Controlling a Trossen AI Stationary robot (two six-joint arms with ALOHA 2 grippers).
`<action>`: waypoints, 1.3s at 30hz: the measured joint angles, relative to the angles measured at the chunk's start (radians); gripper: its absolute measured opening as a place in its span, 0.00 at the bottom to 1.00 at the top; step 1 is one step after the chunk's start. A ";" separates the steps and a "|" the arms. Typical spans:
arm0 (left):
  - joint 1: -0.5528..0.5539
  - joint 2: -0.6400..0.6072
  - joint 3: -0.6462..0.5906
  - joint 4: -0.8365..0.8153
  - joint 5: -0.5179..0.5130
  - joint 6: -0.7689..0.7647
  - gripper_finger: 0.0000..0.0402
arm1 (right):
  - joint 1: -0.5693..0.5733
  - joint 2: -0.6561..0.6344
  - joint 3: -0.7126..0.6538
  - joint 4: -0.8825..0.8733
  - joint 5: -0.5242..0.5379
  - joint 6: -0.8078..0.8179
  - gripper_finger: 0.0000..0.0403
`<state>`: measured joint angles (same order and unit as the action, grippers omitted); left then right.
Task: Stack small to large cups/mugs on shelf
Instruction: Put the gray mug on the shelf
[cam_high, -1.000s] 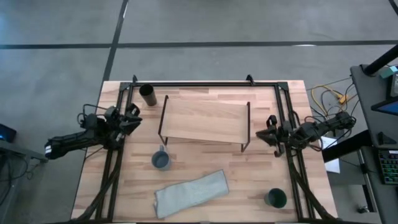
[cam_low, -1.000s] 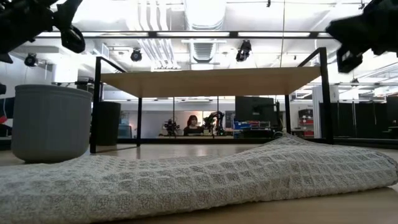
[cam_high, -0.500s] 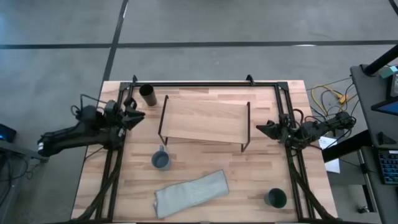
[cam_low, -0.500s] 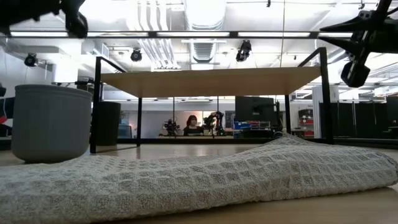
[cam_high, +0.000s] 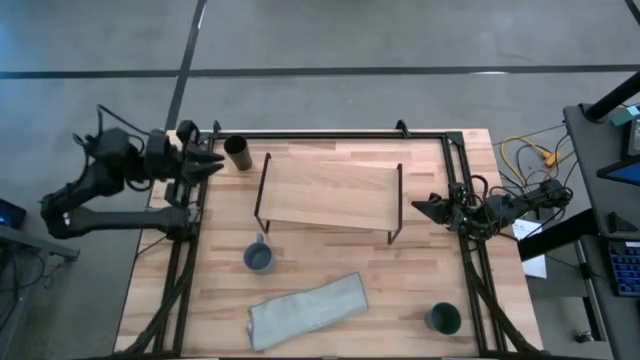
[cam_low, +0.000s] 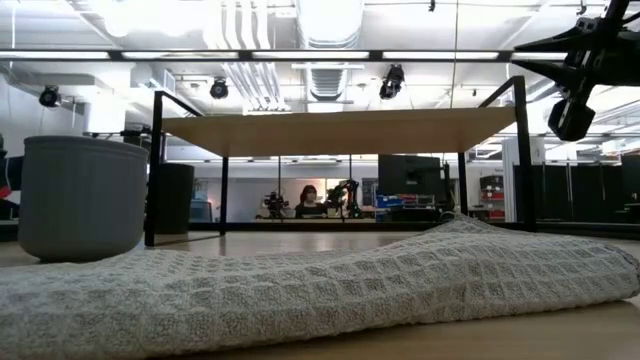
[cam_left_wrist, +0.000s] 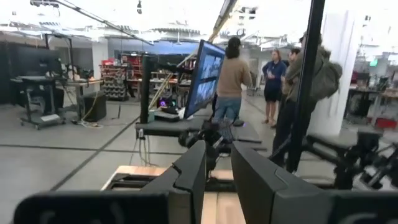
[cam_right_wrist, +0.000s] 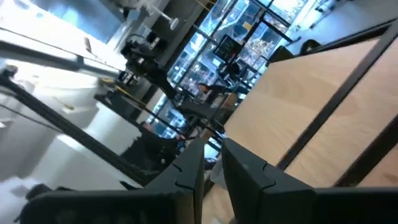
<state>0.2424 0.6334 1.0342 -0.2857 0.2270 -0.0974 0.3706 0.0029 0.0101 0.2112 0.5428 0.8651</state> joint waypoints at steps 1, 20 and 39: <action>0.000 0.011 0.018 0.005 -0.006 -0.004 0.16 | 0.000 0.000 0.000 0.027 -0.015 -0.008 0.13; 0.000 0.023 0.048 0.005 -0.107 0.000 0.16 | 0.000 0.521 0.855 -0.580 -0.134 -0.593 0.13; 0.000 -0.017 0.047 0.005 -0.109 0.000 0.16 | 0.000 1.111 1.700 -1.323 -0.131 -0.641 0.25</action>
<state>0.2424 0.6159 1.0813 -0.2810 0.1184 -0.0978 0.3706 1.1138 1.7100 -1.1119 0.4117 0.2240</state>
